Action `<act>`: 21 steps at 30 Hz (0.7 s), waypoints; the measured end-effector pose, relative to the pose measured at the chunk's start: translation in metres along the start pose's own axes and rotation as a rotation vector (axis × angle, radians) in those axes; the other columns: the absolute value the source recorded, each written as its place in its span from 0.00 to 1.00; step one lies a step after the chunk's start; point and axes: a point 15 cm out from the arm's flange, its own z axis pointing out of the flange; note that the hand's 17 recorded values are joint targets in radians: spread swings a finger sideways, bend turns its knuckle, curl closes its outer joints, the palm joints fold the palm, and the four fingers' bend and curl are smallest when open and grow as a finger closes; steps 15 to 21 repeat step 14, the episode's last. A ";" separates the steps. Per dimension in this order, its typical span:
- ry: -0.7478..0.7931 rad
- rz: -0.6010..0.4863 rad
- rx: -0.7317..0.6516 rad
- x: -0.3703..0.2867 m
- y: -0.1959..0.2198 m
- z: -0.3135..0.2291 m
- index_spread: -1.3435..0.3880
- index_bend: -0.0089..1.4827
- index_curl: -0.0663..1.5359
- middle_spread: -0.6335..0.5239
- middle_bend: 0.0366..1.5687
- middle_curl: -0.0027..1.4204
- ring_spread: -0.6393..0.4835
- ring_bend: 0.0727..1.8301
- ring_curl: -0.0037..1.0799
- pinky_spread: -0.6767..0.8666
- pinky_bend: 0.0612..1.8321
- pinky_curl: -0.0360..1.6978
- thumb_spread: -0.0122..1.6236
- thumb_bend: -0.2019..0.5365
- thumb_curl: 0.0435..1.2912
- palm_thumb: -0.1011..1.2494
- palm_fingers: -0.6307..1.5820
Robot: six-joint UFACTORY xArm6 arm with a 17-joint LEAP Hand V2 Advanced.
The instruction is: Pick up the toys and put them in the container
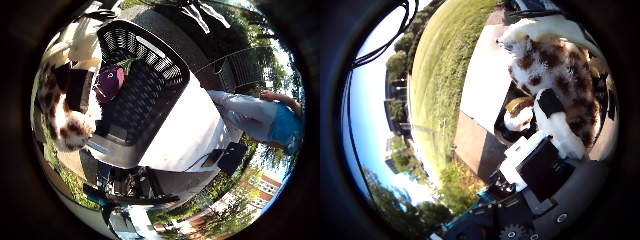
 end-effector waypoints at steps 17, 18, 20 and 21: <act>-0.032 0.022 -0.151 0.014 0.063 -0.051 0.53 0.26 0.16 0.66 0.08 0.31 0.86 0.26 0.29 0.76 0.35 0.35 0.69 0.24 0.40 0.64 0.24; -0.032 0.022 -0.151 0.014 0.063 -0.051 0.53 0.26 0.16 0.66 0.08 0.31 0.86 0.26 0.29 0.76 0.35 0.35 0.69 0.24 0.40 0.64 0.24; -0.032 0.022 -0.151 0.014 0.063 -0.051 0.53 0.26 0.16 0.66 0.08 0.31 0.86 0.26 0.29 0.76 0.35 0.35 0.69 0.24 0.40 0.64 0.24; -0.032 0.022 -0.151 0.014 0.063 -0.051 0.53 0.26 0.16 0.66 0.08 0.31 0.86 0.26 0.29 0.76 0.35 0.35 0.69 0.24 0.40 0.64 0.24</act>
